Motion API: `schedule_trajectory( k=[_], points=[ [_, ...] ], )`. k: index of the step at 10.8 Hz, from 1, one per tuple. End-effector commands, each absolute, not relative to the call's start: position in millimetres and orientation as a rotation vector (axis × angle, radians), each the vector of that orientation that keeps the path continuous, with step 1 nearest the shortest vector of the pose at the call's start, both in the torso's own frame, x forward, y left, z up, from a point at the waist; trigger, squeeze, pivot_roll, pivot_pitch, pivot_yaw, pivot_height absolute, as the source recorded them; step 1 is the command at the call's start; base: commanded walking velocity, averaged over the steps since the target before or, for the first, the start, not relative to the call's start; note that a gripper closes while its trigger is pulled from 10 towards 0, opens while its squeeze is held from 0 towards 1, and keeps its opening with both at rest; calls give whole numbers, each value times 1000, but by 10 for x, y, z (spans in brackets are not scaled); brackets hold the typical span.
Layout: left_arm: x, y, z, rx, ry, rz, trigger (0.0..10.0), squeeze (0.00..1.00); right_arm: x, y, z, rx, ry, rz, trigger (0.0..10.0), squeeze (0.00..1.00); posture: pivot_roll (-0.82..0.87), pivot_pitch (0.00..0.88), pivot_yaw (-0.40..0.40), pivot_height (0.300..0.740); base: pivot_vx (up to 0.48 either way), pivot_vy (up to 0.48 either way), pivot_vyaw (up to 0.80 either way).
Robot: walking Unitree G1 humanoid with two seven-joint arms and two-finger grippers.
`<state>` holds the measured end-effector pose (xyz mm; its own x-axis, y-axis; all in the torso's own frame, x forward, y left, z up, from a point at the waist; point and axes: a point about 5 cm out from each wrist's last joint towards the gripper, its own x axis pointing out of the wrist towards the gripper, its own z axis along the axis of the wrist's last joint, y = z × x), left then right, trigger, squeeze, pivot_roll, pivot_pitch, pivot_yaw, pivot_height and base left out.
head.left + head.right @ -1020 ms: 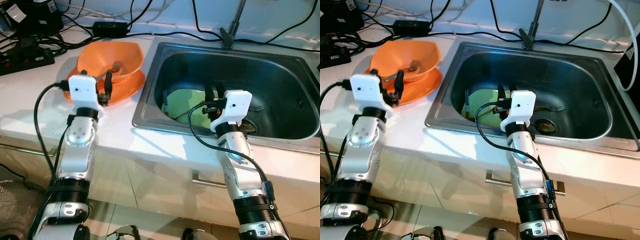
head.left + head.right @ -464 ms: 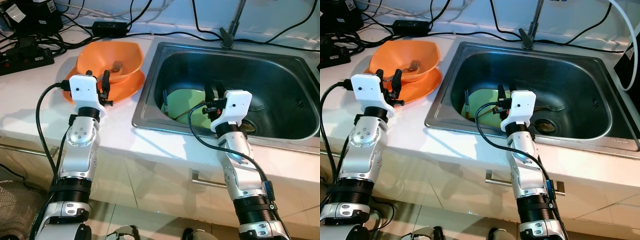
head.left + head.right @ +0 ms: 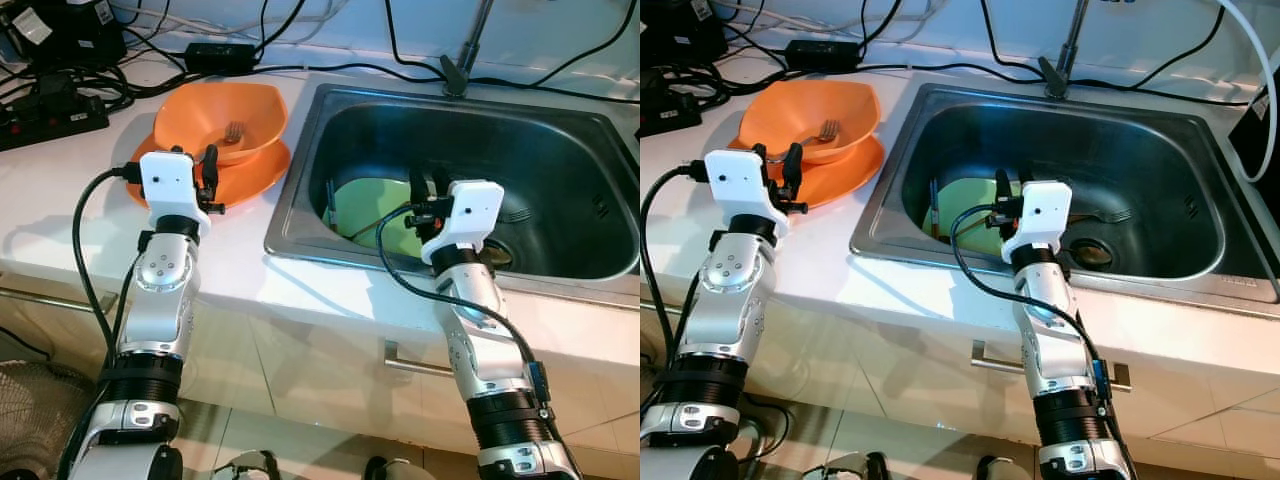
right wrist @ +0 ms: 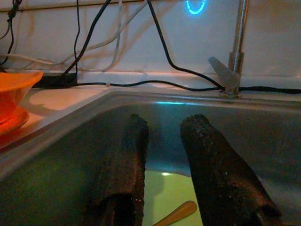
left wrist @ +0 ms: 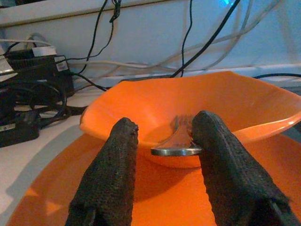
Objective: Kitchen organization
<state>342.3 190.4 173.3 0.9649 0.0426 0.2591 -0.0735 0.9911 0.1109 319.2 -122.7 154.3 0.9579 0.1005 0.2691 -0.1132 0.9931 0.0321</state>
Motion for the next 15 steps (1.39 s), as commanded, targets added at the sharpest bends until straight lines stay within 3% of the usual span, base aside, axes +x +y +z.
schedule_trajectory(
  k=[1, 9, 13, 14, 15],
  points=[
    [3446, 1930, 1735, 116, -247, 76, 0, 0, 3200, -1233, 1535, 42, -267, 107, 10000, 0, 48, 91, -1, 740, 0, 0, 0],
    [3443, 1902, 1786, 107, -272, 68, 0, 0, 3203, -1236, 1523, 41, -262, 106, 10000, 0, 50, 90, -2, 740, 0, 0, 0],
    [3412, 1701, 2128, 114, -436, -34, 0, 0, 3204, -1237, 1516, 41, -261, 104, 10000, 0, 48, 91, -1, 740, 0, 0, 0],
    [3390, 1627, 2295, 110, -509, -69, 1882, 0, 3207, -1235, 1513, 38, -259, 105, 10000, 0, 51, 90, -1, 740, 0, 0, 0],
    [3367, 1510, 2438, 90, -560, -133, 10000, 0, 3211, -1224, 1510, 33, -259, 111, 10000, 0, 52, 89, -1, 740, 0, 0, 0]
  ],
)
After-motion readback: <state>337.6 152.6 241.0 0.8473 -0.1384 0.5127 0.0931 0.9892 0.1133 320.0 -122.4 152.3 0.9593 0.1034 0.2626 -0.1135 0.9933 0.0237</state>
